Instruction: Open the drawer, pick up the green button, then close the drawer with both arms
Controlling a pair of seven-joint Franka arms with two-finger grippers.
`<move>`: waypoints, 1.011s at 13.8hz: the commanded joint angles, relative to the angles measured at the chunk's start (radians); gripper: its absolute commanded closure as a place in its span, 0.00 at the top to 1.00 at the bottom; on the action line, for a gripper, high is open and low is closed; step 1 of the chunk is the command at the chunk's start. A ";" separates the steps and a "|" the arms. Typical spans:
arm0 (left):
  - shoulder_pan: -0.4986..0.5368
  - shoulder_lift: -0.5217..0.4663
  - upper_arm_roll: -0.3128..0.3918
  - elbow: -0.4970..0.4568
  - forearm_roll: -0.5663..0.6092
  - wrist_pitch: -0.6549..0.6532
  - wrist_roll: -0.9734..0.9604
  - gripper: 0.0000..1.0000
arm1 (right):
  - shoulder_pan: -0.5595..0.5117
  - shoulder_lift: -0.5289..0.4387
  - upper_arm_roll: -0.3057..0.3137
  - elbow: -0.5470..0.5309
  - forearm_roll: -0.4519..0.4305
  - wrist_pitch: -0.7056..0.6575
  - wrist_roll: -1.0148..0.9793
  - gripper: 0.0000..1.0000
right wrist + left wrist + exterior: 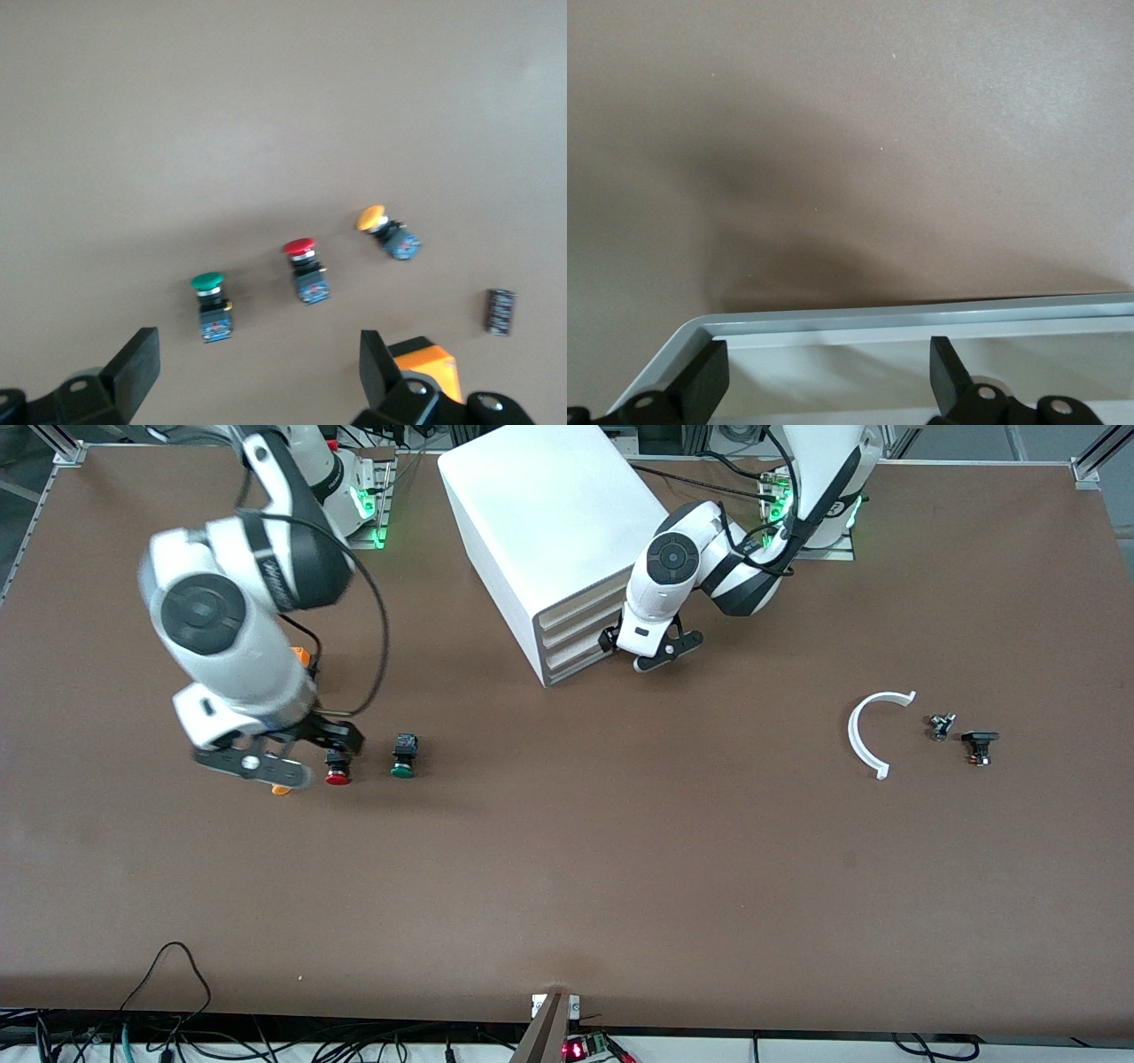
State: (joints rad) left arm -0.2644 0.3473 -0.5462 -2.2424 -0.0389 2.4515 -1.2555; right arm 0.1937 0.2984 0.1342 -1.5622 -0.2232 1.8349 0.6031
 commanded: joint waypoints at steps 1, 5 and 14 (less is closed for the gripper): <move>0.019 -0.063 -0.011 0.000 0.020 0.007 0.013 1.00 | -0.058 -0.085 0.013 -0.012 0.012 -0.054 -0.086 1.00; 0.232 -0.186 0.006 0.075 0.105 -0.087 0.337 1.00 | -0.187 -0.151 0.011 0.007 0.018 -0.118 -0.277 1.00; 0.309 -0.441 0.328 0.446 0.096 -0.817 1.114 1.00 | -0.209 -0.315 -0.136 -0.125 0.129 -0.255 -0.564 1.00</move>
State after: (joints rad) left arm 0.0510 -0.0587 -0.2799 -1.8477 0.0478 1.7175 -0.2501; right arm -0.0153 0.0633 0.0167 -1.5873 -0.1283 1.5584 0.0903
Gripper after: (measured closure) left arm 0.000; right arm 0.000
